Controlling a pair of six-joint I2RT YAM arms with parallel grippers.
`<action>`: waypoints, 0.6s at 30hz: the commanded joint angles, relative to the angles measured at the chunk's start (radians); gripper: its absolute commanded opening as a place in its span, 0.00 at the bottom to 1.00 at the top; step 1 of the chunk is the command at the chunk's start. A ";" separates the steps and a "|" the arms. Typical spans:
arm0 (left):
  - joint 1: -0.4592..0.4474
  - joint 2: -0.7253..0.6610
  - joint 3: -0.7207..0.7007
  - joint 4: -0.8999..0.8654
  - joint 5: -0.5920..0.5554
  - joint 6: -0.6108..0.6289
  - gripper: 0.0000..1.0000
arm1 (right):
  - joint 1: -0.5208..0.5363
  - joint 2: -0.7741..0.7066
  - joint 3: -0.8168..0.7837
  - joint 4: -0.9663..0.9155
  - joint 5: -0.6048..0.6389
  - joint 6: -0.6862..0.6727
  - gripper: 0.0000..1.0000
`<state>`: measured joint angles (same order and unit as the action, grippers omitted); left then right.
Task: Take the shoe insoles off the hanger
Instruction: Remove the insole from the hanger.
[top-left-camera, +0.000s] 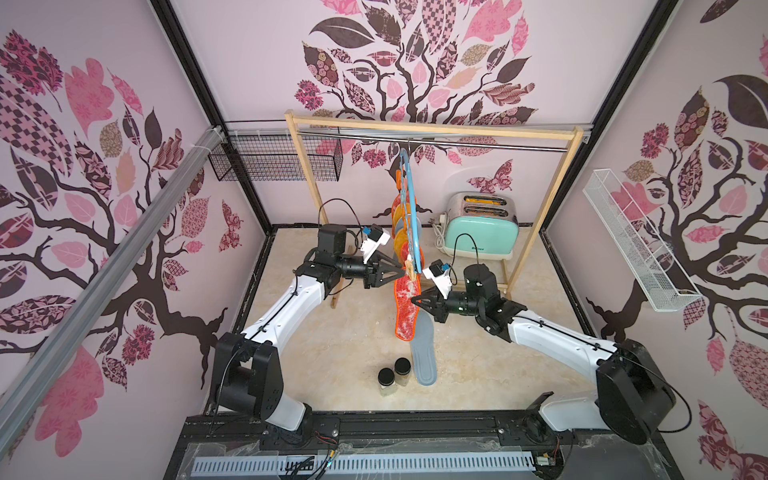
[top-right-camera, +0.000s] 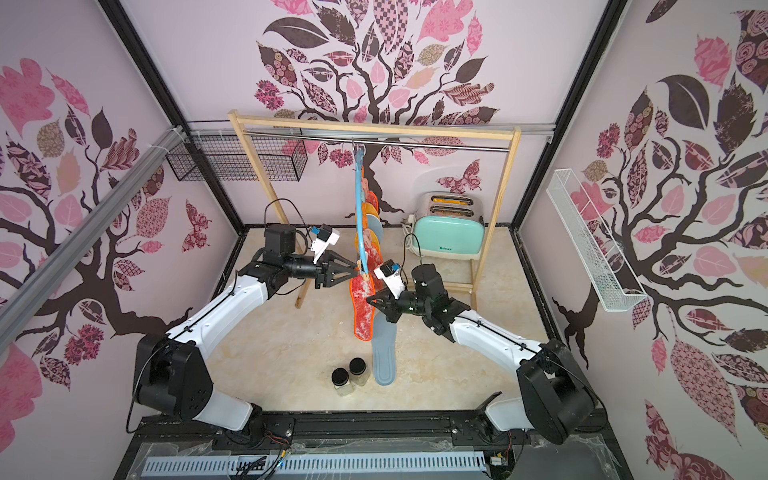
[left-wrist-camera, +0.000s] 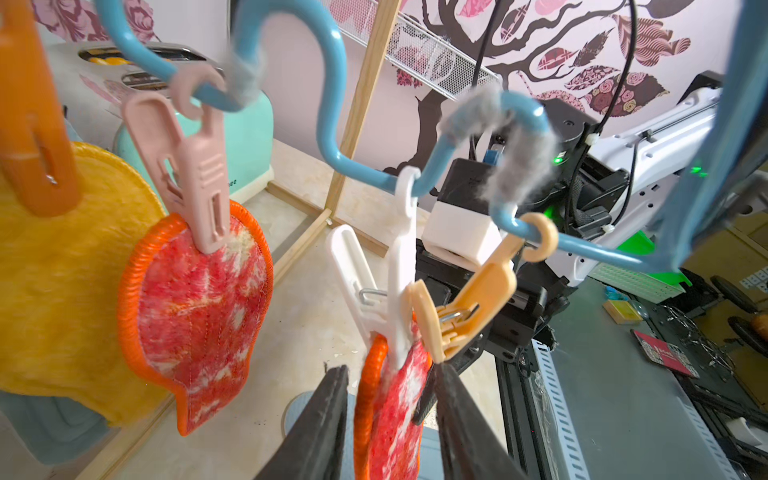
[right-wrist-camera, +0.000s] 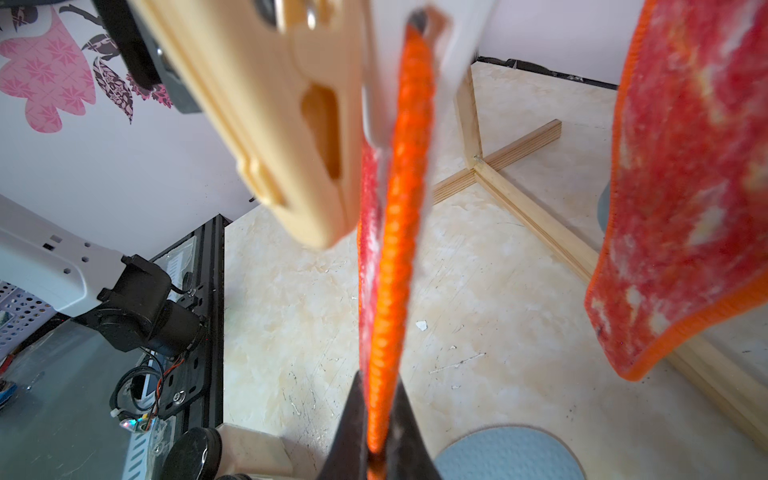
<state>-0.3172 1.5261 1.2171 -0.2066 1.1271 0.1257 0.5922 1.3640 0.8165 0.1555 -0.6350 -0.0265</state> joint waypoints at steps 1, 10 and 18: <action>-0.020 0.024 0.052 -0.035 -0.015 0.041 0.35 | -0.001 0.003 0.016 -0.045 -0.012 -0.006 0.08; -0.028 0.081 0.110 -0.065 -0.035 0.046 0.27 | -0.001 0.006 0.016 -0.045 -0.013 -0.007 0.08; -0.039 0.123 0.192 -0.065 0.025 0.032 0.39 | 0.000 0.010 0.018 -0.046 -0.017 -0.007 0.08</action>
<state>-0.3527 1.6375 1.3716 -0.2718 1.1118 0.1547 0.5903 1.3640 0.8165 0.1516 -0.6353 -0.0269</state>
